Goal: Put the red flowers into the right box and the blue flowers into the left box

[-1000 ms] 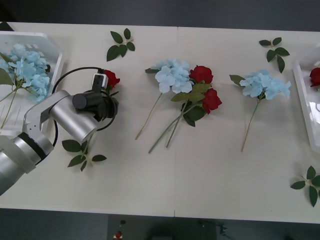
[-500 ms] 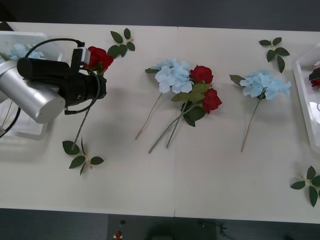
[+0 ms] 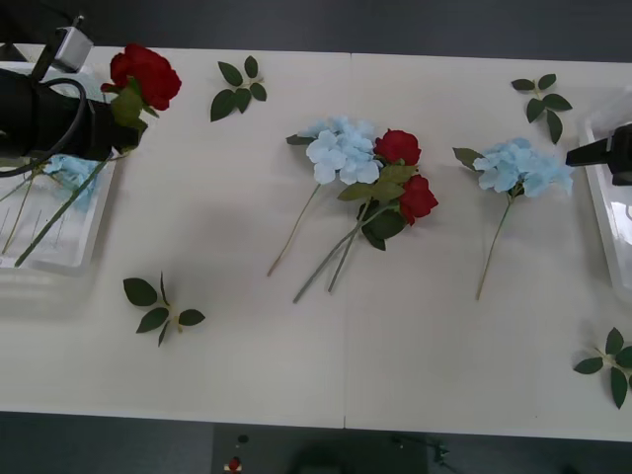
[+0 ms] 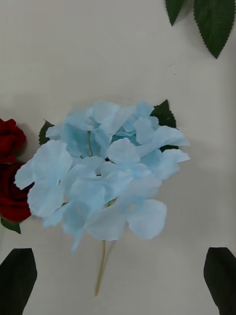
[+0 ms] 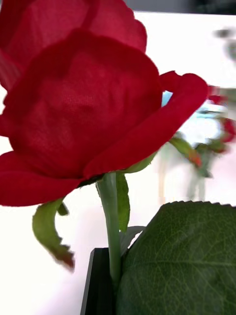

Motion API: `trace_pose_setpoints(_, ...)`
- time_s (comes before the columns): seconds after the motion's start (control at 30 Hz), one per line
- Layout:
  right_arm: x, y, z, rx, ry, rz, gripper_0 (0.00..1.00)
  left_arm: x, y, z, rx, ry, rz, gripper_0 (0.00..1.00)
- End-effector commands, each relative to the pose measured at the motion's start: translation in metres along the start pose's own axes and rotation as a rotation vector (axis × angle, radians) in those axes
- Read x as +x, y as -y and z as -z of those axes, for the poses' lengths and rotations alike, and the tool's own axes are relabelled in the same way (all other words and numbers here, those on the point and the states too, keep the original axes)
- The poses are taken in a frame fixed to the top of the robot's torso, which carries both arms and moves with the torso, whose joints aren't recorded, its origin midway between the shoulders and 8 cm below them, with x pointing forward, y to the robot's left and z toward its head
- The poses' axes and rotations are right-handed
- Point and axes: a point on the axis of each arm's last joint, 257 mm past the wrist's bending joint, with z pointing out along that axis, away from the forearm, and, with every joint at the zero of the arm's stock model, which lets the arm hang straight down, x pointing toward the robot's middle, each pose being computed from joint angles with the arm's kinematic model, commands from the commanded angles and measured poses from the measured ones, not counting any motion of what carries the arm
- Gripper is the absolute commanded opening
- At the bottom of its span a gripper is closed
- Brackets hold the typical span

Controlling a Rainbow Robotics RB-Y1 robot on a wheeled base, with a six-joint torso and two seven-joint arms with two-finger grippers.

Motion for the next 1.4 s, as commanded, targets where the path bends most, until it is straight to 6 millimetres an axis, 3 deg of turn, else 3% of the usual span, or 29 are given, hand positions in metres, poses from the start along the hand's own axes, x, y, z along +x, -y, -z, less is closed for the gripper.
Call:
trace_pose_setpoints(0.03, -0.001, -0.021, 0.014, -0.039, 0.047, 0.013, 1.00, -0.010, 0.028, -0.046, 0.196, 0.183, -0.190, 0.00)
trace_pose_setpoints(0.13, 0.008, -0.035, 0.014, -0.072, 0.060, 0.042, 1.00, -0.019, 0.061, -0.073, 0.308, 0.313, -0.241, 0.00)
trace_pose_setpoints(0.23, 0.021, -0.059, 0.013, -0.122, 0.067, 0.086, 1.00, -0.034, 0.107, -0.089, 0.443, 0.434, -0.233, 0.00)
trace_pose_setpoints(0.37, 0.030, -0.093, 0.020, -0.197, 0.093, 0.130, 1.00, -0.063, 0.161, -0.082, 0.625, 0.589, -0.070, 0.00)
trace_pose_setpoints(0.5, 0.040, -0.128, 0.034, -0.277, 0.133, 0.249, 1.00, -0.089, 0.194, -0.065, 0.774, 0.702, 0.055, 0.00)
trace_pose_setpoints(0.6, 0.051, -0.155, 0.046, -0.357, 0.144, 0.317, 1.00, -0.100, 0.211, -0.055, 0.832, 0.745, 0.076, 0.00)
trace_pose_setpoints(0.77, 0.086, -0.197, 0.073, -0.530, 0.107, 0.529, 1.00, -0.119, 0.236, -0.043, 0.899, 0.793, 0.081, 0.00)
trace_pose_setpoints(0.97, 0.129, -0.230, 0.093, -0.749, 0.096, 0.737, 1.00, -0.146, 0.257, -0.029, 0.985, 0.866, 0.138, 0.00)
trace_pose_setpoints(1.17, 0.155, -0.245, 0.088, -0.845, 0.153, 0.877, 1.00, -0.164, 0.273, -0.027, 1.015, 0.906, 0.181, 0.00)
trace_pose_setpoints(1.4, 0.160, -0.260, 0.072, -0.881, 0.251, 0.917, 1.00, -0.158, 0.293, -0.041, 1.036, 0.870, 0.197, 0.00)
